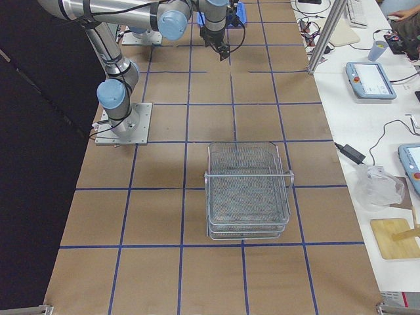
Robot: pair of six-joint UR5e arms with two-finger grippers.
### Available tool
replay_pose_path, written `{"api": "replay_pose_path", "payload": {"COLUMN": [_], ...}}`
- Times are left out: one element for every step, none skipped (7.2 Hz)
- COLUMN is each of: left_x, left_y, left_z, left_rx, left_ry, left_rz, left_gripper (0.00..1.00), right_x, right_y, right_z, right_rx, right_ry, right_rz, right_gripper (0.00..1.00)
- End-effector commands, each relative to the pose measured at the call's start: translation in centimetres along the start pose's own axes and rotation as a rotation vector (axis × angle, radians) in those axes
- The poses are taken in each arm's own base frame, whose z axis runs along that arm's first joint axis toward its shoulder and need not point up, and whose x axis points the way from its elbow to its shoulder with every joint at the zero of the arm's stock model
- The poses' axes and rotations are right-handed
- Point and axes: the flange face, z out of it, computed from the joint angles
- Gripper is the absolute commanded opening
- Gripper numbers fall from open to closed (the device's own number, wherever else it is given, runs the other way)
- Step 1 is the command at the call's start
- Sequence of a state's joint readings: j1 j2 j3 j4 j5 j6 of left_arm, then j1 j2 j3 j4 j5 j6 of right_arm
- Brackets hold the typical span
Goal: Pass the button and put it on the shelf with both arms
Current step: 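Carry the red button toward the right gripper while the right gripper approaches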
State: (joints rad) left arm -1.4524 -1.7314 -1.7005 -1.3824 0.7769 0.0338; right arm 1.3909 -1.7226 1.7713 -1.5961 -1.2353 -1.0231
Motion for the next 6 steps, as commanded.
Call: {"api": "replay_pose_path", "payload": {"left_x": [4.4,6.8,9.1,10.5,12.2,13.0], "left_y": [1.1,2.4,3.5,3.8,5.2,6.1], "left_z": [2.9,4.4,5.7,7.2,8.7,9.7], "left_rx": [-0.020,-0.043,-0.046,-0.044,-0.070,-0.094], "left_ry": [0.103,0.164,0.201,0.230,0.229,0.223], "left_rz": [-0.012,-0.012,-0.035,-0.049,-0.041,-0.066], "left_gripper": [0.00,0.00,0.00,0.00,0.00,0.00], "right_x": [-0.3,-0.8,-0.9,-1.0,0.1,1.6], "right_y": [-0.2,-0.3,-1.1,-1.7,-1.2,-0.2], "right_z": [1.2,1.4,1.2,0.7,0.4,-0.1], "right_rx": [0.109,0.146,0.230,0.318,0.362,0.406], "right_ry": [-0.071,-0.100,-0.131,-0.144,-0.137,-0.119], "right_rz": [-0.188,-0.161,-0.171,-0.229,-0.290,-0.333], "right_gripper": [1.00,1.00,1.00,1.00,1.00,1.00]}}
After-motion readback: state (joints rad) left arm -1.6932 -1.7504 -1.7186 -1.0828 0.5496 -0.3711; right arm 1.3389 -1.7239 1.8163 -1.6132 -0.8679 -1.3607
